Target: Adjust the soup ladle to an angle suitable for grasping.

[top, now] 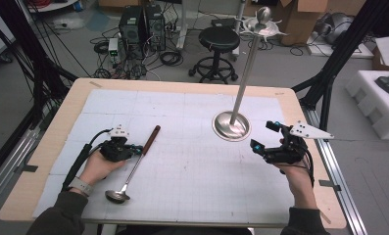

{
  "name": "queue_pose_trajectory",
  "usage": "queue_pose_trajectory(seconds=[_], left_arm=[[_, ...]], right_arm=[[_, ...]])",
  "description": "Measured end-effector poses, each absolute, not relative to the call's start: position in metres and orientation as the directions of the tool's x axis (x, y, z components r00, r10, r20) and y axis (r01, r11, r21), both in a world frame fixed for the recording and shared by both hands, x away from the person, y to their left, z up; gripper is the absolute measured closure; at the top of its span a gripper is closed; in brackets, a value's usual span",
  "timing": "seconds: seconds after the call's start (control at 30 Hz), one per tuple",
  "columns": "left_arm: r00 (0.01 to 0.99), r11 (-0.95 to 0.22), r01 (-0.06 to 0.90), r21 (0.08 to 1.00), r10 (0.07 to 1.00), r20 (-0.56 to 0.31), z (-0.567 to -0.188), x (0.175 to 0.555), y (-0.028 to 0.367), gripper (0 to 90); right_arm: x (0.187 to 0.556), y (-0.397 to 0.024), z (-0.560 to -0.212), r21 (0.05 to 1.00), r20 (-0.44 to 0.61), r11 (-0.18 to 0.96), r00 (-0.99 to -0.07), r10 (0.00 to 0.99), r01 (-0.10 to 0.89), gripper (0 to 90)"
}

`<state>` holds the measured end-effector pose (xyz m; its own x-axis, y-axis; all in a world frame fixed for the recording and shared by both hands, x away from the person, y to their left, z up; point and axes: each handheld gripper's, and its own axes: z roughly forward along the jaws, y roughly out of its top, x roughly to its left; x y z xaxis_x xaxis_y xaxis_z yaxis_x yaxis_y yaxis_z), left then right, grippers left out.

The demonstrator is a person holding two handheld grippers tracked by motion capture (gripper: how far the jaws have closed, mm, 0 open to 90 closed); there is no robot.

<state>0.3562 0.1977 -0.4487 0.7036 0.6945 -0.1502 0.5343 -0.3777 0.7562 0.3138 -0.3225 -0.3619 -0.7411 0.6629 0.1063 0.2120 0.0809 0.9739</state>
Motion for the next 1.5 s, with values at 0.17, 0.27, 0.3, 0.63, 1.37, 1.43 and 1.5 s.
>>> queue_pose_trajectory(seconds=[0.17, 0.27, 0.3, 0.63, 1.37, 1.43, 1.5], left_arm=[[0.736, -0.41, 0.513, 0.754, 0.662, -0.14, -0.448, 0.354, 0.189, 89.7], [0.743, -0.419, 0.51, 0.751, 0.655, -0.138, -0.448, 0.354, 0.185, 89.7], [0.745, -0.422, 0.509, 0.75, 0.652, -0.139, -0.447, 0.354, 0.184, 89.7], [0.81, -0.516, 0.477, 0.711, 0.572, -0.129, -0.442, 0.35, 0.153, 89.7], [0.902, -0.634, 0.356, 0.686, 0.426, -0.075, -0.437, 0.334, 0.117, 89.6], [0.906, -0.633, 0.352, 0.69, 0.416, -0.08, -0.438, 0.333, 0.116, 89.6], [0.915, -0.641, 0.34, 0.689, 0.396, -0.083, -0.438, 0.331, 0.115, 89.6]], right_arm=[[0.314, -0.323, -0.361, 0.975, 0.109, 0.075, -0.743, 0.661, 0.21, 0.0], [0.314, -0.324, -0.361, 0.975, 0.111, 0.07, -0.74, 0.663, 0.209, 0.0], [0.314, -0.324, -0.361, 0.975, 0.11, 0.071, -0.741, 0.663, 0.209, 0.0], [0.316, -0.322, -0.364, 0.971, 0.112, 0.085, -0.741, 0.662, 0.223, 0.0], [0.317, -0.323, -0.365, 0.972, 0.111, 0.083, -0.742, 0.661, 0.22, 0.0], [0.317, -0.323, -0.365, 0.972, 0.112, 0.083, -0.741, 0.662, 0.221, 0.0], [0.317, -0.322, -0.365, 0.971, 0.111, 0.086, -0.741, 0.662, 0.223, 0.0]])
